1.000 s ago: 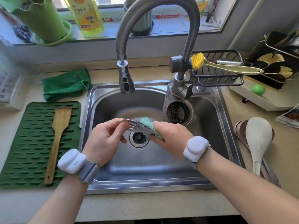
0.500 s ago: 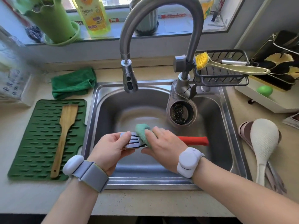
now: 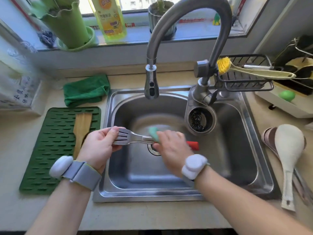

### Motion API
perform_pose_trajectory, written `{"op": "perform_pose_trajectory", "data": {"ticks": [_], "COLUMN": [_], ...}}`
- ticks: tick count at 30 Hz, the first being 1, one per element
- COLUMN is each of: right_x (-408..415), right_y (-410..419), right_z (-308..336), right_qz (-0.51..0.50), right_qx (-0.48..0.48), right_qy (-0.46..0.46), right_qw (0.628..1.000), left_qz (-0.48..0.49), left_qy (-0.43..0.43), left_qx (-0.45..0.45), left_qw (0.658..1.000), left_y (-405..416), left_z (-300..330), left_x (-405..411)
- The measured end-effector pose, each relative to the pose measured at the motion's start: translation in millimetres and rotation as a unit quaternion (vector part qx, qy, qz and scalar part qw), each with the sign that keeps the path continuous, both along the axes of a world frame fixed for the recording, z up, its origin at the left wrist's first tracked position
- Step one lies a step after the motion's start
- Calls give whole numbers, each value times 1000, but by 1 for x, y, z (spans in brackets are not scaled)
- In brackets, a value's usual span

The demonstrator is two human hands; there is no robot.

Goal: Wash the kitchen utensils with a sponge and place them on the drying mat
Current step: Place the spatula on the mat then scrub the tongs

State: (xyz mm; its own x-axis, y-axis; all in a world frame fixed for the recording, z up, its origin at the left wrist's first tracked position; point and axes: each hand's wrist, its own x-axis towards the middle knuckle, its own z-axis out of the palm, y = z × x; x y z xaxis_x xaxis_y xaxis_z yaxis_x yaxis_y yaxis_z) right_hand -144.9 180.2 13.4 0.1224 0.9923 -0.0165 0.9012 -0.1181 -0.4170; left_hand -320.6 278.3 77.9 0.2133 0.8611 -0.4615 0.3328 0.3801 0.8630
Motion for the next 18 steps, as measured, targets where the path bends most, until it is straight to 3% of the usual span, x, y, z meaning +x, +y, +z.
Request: {"op": "perform_pose_trajectory", "data": {"ticks": [4,8,14,18], "right_x": [-53,-26,-58,-77], "right_y": [24,6,24,26], "right_z": [27,-1,1,4], "right_qz": [9,-77,-42,-64], "right_qx": [37,-48,-66,-56], "right_qy": [14,-41,20,-9], "right_qw": [999,995,997,996], "left_qz": [-41,-16,-17,75], "left_qy": [-14,-5,-11,-69], "left_qx": [18,37,-29,-99], "left_qw": [999,999,999,990], "left_y": [13,53,92,95], "left_z": [6,12,2,-8], "left_x": [-18,-68,-97,-101]}}
